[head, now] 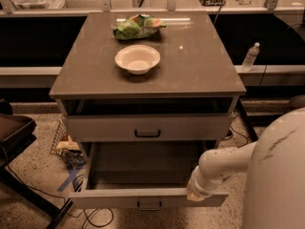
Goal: Open middle drawer
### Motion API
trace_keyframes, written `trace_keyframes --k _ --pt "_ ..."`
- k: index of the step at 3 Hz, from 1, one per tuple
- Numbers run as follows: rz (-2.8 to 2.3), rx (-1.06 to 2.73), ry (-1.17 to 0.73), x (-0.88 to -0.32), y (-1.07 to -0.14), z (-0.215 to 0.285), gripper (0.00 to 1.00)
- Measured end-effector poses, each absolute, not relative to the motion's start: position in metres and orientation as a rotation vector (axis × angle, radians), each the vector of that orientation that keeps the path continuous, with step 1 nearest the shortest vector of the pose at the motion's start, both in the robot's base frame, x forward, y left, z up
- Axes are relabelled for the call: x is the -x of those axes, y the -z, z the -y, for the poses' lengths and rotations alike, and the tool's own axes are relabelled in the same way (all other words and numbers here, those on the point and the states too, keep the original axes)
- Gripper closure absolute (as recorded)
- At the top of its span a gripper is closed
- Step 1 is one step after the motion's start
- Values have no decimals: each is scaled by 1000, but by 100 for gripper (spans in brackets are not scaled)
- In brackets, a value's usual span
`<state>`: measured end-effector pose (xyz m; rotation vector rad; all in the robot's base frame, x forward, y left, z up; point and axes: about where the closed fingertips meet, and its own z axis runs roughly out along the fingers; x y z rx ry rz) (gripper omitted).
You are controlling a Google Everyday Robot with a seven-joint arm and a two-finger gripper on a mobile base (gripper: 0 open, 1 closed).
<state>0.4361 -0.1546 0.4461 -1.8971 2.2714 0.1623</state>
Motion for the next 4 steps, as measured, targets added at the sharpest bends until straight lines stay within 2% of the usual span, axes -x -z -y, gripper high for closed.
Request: trace_keyframes --k 2,3,4 --pt "-2272 1900 -165 -435 -445 154 0" --pt "-2272 1900 -165 -435 -445 154 0" --pt "-2288 1917 -118 -442 -461 152 15"
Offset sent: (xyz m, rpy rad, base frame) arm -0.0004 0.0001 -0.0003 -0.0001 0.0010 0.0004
